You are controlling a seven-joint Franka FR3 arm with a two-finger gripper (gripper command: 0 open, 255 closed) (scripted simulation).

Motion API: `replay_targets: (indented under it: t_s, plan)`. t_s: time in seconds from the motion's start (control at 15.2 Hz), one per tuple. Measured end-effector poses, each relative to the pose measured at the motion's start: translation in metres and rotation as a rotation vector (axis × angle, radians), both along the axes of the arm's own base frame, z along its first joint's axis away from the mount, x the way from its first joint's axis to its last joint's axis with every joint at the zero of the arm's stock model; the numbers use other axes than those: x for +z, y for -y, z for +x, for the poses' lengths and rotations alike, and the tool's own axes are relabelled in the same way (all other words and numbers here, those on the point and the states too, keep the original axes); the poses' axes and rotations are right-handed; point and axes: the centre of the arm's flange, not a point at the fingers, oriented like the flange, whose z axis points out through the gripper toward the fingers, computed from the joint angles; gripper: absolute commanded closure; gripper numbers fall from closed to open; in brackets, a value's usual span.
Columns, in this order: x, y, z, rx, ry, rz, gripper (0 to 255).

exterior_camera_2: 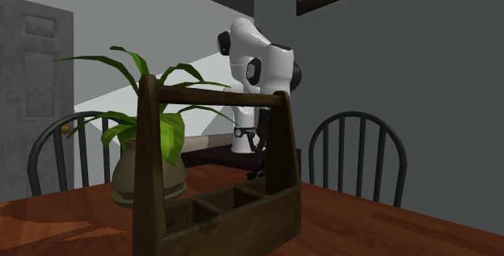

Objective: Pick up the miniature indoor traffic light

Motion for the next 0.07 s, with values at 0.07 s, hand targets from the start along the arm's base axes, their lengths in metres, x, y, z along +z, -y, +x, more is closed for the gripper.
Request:
replay_targets:
  t_s: [0.07]
  plan:
    - [0.0028, -0.0001, -0.0008, 0.000, 0.000, 0.000, 255]
